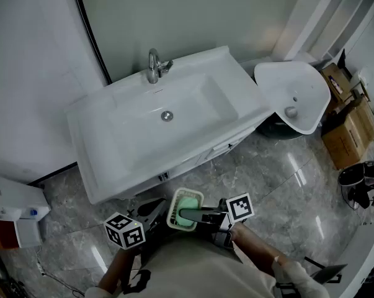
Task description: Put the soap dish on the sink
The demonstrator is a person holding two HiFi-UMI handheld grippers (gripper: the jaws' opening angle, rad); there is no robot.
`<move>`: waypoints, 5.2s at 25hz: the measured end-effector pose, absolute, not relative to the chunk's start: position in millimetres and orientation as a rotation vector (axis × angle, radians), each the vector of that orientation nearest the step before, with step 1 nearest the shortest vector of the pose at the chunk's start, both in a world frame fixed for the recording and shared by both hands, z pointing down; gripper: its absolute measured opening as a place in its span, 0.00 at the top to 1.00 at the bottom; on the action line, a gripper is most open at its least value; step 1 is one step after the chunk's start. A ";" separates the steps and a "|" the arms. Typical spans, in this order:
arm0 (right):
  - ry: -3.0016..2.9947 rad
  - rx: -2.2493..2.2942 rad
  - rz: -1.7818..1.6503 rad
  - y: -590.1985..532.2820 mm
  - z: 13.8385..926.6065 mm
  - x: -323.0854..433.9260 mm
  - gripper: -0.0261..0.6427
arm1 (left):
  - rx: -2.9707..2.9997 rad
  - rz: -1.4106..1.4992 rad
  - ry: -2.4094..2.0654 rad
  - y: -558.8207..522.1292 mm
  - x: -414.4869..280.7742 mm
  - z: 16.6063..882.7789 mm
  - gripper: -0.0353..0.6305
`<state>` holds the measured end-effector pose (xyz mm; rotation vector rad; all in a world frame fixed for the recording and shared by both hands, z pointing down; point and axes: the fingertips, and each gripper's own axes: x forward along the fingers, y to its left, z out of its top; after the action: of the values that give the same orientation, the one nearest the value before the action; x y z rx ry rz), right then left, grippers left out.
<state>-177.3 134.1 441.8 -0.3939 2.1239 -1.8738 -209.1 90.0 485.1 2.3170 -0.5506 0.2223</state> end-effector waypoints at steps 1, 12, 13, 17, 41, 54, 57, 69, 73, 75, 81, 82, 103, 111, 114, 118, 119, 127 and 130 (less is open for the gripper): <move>2.131 -0.391 -1.876 146.9 442.1 -167.1 0.73 | 2.305 0.203 -0.556 103.6 -197.5 483.7 0.92; 2.105 -0.318 -1.960 270.1 459.0 -84.3 0.73 | 2.237 0.199 -0.753 218.6 -133.6 482.7 0.92; 2.107 -0.305 -1.963 274.7 458.3 -81.3 0.73 | 2.244 0.200 -0.790 219.2 -136.6 478.5 0.92; 2.194 -0.257 -1.951 288.3 453.0 -82.4 0.73 | 2.310 0.270 -0.960 213.5 -170.5 463.6 0.92; 2.401 -0.186 -2.017 315.8 440.8 -201.6 0.75 | 2.318 0.256 -0.852 273.9 -277.7 468.0 0.92; 2.399 -0.388 -2.051 354.5 453.4 -207.5 0.75 | 2.388 0.149 -0.732 302.8 -278.9 466.2 0.92; 2.390 -0.444 -2.038 350.5 452.0 -202.5 0.75 | 2.404 0.138 -0.676 299.6 -270.2 465.4 0.92; 2.395 -0.460 -1.964 341.2 450.9 -171.3 0.74 | 2.431 0.220 -0.578 304.3 -222.6 462.9 0.92; 2.365 -0.457 -1.940 332.1 448.4 -146.9 0.74 | 2.476 0.176 -0.579 301.0 -194.0 453.2 0.92; 2.350 -0.456 -1.936 326.7 448.6 -134.3 0.74 | 2.505 0.132 -0.586 295.5 -180.7 445.7 0.92; 2.339 -0.418 -1.913 314.9 445.9 -100.9 0.74 | 2.430 0.075 -0.588 284.8 -139.9 438.8 0.92; 2.341 -0.409 -1.909 313.3 445.6 -96.3 0.74 | 2.412 0.071 -0.605 281.9 -135.6 439.5 0.92; 2.257 -0.350 -1.938 305.6 451.7 29.1 0.74 | 2.664 0.533 -0.025 365.3 26.8 417.9 0.92; 2.247 -0.262 -1.978 314.3 453.3 62.0 0.74 | 2.876 0.910 0.437 407.9 71.5 423.4 0.92; 2.257 -0.248 -1.987 317.3 455.5 69.4 0.74 | 2.842 0.795 0.387 408.4 87.4 418.6 0.92; 2.230 -0.248 -2.011 316.2 459.4 77.2 0.74 | 2.794 0.700 0.274 395.2 97.6 414.2 0.92; 2.234 -0.254 -2.010 315.3 460.0 78.3 0.74 | 2.778 0.690 0.228 389.6 97.3 415.9 0.92; 2.195 -0.365 -1.986 294.0 465.2 91.5 0.74 | 2.733 0.385 -0.359 297.5 67.1 398.9 0.92; 2.209 -0.410 -1.990 282.9 469.3 93.1 0.74 | 2.683 0.300 -0.566 251.6 52.4 394.4 0.92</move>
<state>93.1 282.9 469.3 -0.4100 2.2093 -1.9897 52.4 251.6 394.4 2.6830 -0.5658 0.3001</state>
